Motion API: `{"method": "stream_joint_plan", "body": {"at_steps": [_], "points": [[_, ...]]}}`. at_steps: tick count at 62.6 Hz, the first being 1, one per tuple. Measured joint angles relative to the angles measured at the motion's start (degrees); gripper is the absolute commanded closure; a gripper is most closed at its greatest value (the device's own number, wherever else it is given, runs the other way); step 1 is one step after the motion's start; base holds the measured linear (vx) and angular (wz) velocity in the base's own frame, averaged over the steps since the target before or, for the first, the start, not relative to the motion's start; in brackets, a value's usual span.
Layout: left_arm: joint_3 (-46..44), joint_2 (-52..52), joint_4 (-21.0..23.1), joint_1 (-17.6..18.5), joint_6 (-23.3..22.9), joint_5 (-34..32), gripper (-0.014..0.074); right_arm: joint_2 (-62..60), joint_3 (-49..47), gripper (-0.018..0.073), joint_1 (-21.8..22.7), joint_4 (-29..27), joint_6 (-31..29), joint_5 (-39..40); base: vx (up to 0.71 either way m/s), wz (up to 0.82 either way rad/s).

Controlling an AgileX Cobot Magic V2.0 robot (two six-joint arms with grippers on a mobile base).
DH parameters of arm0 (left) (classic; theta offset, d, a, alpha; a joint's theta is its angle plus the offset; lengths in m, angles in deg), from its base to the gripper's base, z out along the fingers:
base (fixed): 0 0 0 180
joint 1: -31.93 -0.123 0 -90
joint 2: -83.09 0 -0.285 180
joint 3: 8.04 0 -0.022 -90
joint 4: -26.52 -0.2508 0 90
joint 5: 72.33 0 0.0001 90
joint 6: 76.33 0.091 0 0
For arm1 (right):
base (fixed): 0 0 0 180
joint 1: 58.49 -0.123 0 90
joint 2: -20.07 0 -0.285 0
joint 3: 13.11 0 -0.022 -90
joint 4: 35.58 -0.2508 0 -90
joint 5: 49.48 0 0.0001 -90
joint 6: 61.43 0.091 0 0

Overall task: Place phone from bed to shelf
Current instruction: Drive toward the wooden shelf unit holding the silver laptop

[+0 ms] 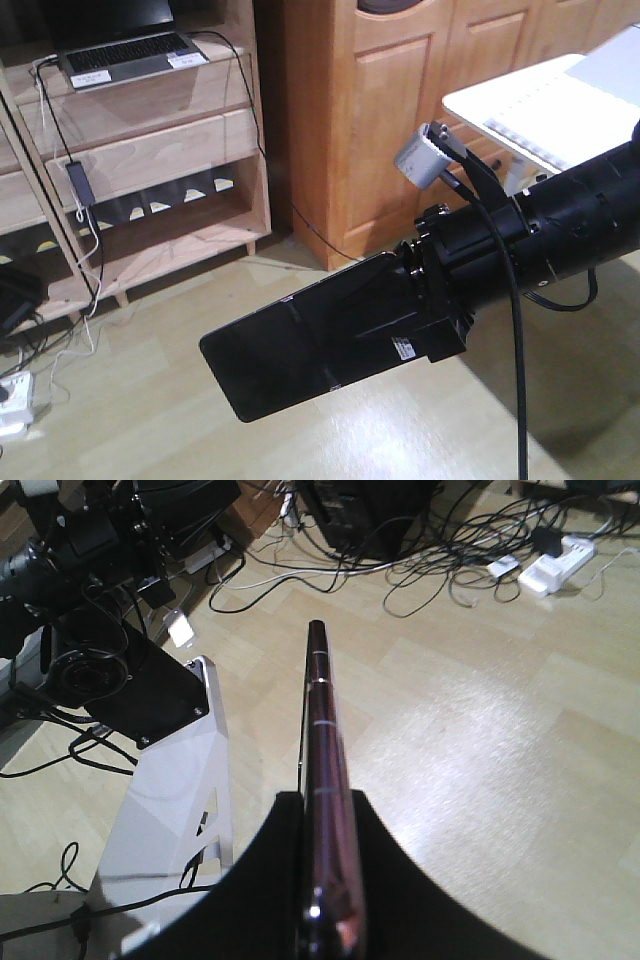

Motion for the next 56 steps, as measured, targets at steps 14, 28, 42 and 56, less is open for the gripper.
{"method": "stream_joint_plan", "body": {"at_steps": [14, 28, 42, 56], "points": [[0.0, 0.0, 0.0, 0.0, 0.0, 0.0, 0.0595, 0.0, 0.0, 0.0561, 0.0, 0.0, 0.0, 0.0, 0.48, 0.11], [0.0, 0.0, 0.0, 0.0, 0.0, 0.0, 0.0595, 0.0, 0.0, 0.0561, 0.0, 0.0, 0.0, 0.0, 0.47, 0.06], [0.0, 0.0, 0.0, 0.0, 0.0, 0.0, 0.0595, 0.0, 0.0, 0.0561, 0.0, 0.0, 0.0, 0.0, 0.45, 0.06], [0.0, 0.0, 0.0, 0.0, 0.0, 0.0, 0.0595, 0.0, 0.0, 0.0561, 0.0, 0.0, 0.0, 0.0, 0.42, 0.11]]}}
